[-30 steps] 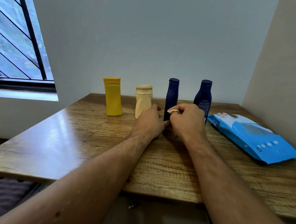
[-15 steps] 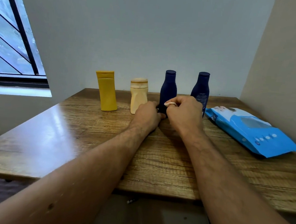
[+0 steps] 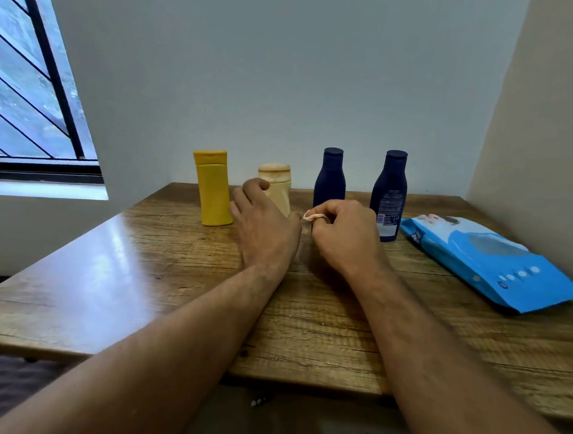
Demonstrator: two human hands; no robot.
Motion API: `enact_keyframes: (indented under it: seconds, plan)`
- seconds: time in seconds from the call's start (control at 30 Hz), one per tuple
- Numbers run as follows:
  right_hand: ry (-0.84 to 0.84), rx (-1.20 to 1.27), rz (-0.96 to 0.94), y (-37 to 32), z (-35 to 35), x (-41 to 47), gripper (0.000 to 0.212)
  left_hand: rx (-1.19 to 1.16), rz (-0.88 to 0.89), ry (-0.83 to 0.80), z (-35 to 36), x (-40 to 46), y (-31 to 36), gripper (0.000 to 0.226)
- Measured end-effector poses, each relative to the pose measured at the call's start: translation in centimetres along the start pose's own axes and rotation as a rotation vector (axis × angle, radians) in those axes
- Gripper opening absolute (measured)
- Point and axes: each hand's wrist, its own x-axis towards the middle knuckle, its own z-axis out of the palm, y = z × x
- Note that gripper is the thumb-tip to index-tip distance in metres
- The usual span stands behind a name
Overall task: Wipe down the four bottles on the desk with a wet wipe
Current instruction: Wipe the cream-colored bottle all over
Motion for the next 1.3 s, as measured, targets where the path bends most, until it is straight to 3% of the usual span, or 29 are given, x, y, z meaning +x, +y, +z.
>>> enact_keyframes:
  seconds: [0.17,0.27,0.47,0.77,0.87,1.1,1.23,1.3]
  plan:
    - [0.064,0.030,-0.009,0.2,-0.3,0.3,0.019,-0.044,-0.152,-0.032,1.1,1.5,-0.1,0.108]
    - [0.099,0.042,-0.033,0.2,-0.3,0.4,0.020,-0.105,-0.249,-0.058,1.5,2.3,0.0,0.114]
    - [0.086,0.016,-0.075,0.0,0.0,0.1,0.020,-0.169,-0.310,-0.133,1.1,2.6,-0.2,0.075]
    - [0.096,0.054,-0.251,-2.0,0.4,-0.2,0.019,-0.357,-0.203,-0.278,-3.9,1.6,-2.3,0.064]
    - [0.132,0.121,-0.318,-3.9,0.5,0.8,0.021,-0.599,-0.286,-0.372,-5.6,1.7,-3.5,0.060]
    - [0.030,0.041,-0.421,-4.8,2.5,2.1,0.023,-1.189,-0.419,-0.584,-6.3,2.5,-5.1,0.062]
    - [-0.030,0.058,-0.402,-3.3,3.9,1.8,0.025,-1.322,-0.462,-0.613,-6.3,3.0,-5.3,0.033]
    - [-0.047,0.062,-0.401,-3.0,4.3,1.9,0.025,-1.364,-0.516,-0.621,-6.0,3.3,-5.5,0.046]
